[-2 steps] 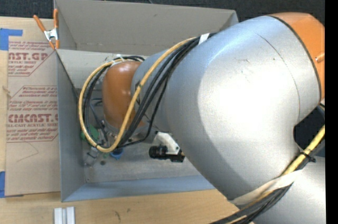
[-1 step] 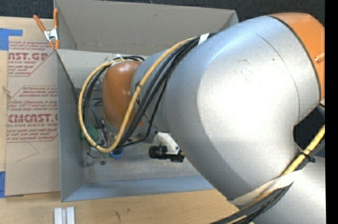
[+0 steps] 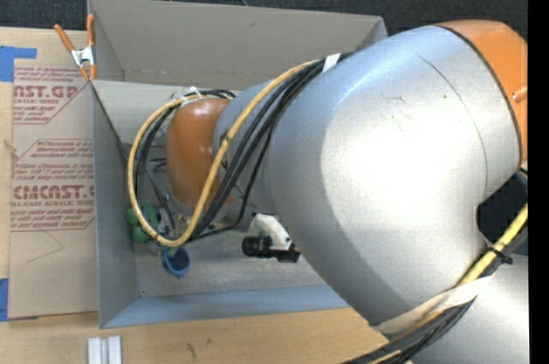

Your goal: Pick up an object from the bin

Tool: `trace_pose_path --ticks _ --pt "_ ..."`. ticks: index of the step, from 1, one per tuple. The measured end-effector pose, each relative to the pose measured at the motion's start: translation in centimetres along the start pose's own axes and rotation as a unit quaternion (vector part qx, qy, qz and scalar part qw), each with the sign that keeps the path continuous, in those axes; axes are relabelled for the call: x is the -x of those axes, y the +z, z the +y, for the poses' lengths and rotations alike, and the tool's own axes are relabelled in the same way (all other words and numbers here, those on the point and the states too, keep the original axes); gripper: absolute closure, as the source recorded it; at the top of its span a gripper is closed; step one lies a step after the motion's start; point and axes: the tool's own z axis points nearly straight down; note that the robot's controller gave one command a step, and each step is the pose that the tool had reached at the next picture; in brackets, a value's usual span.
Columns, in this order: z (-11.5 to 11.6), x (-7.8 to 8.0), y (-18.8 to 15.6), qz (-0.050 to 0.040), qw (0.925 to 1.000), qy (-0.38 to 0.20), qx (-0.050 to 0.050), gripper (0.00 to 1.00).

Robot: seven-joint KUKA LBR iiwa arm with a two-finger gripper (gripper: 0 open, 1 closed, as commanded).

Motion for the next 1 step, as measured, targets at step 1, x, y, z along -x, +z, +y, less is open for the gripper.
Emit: trace_pose_path --ticks 1 --pt "0.08 0.04 -3.97 0.0008 1.0 0.0 0.0 1.0"
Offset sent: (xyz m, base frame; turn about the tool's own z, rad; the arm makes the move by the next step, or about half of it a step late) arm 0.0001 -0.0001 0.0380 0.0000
